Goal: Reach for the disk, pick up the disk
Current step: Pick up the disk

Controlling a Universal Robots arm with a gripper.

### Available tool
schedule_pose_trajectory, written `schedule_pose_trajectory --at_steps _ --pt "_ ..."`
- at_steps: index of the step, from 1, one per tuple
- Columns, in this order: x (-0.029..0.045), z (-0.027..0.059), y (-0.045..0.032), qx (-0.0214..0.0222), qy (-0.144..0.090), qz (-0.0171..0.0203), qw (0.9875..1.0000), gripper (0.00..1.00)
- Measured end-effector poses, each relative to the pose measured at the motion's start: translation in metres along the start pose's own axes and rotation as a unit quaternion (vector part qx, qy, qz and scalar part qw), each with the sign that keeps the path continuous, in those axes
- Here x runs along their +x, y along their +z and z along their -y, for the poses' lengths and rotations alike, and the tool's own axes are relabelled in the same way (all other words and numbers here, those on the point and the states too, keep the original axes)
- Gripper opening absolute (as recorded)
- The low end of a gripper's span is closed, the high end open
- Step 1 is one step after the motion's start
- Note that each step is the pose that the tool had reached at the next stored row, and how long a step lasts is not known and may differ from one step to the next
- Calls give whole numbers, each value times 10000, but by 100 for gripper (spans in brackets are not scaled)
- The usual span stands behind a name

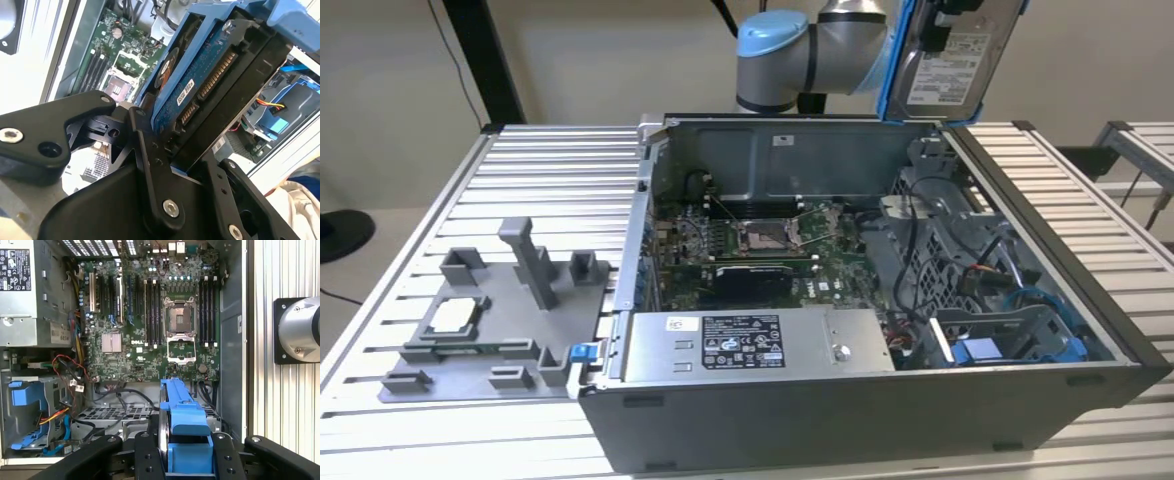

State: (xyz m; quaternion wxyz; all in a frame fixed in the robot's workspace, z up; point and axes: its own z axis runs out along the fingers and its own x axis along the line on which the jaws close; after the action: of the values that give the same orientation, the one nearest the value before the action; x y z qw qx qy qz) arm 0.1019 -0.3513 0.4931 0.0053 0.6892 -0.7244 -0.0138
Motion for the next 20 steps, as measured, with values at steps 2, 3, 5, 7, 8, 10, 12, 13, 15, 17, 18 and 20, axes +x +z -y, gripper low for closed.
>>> schedule_pose_trajectory --at_steps 2,3,5,7,8,10,12,13,15,17,18,20 --pt "0 0 0 0 0 0 10000 0" --pt "0 0 0 0 0 0 10000 0" --pt "2 0 0 0 0 0 10000 0" --pt "11 1 -1 0 0 -1 10000 0" --pt "19 1 -1 0 0 -1 10000 0" --pt "44 3 -1 0 0 0 10000 0" --pt "73 4 -1 0 0 0 10000 0" --pt "90 5 -1 0 0 0 10000 0" --pt "121 7 -2 0 0 0 10000 0" --pt "150 8 -2 0 0 -1 10000 0" --pt "163 9 -2 0 0 0 10000 0" --pt "189 10 -3 0 0 0 10000 0"
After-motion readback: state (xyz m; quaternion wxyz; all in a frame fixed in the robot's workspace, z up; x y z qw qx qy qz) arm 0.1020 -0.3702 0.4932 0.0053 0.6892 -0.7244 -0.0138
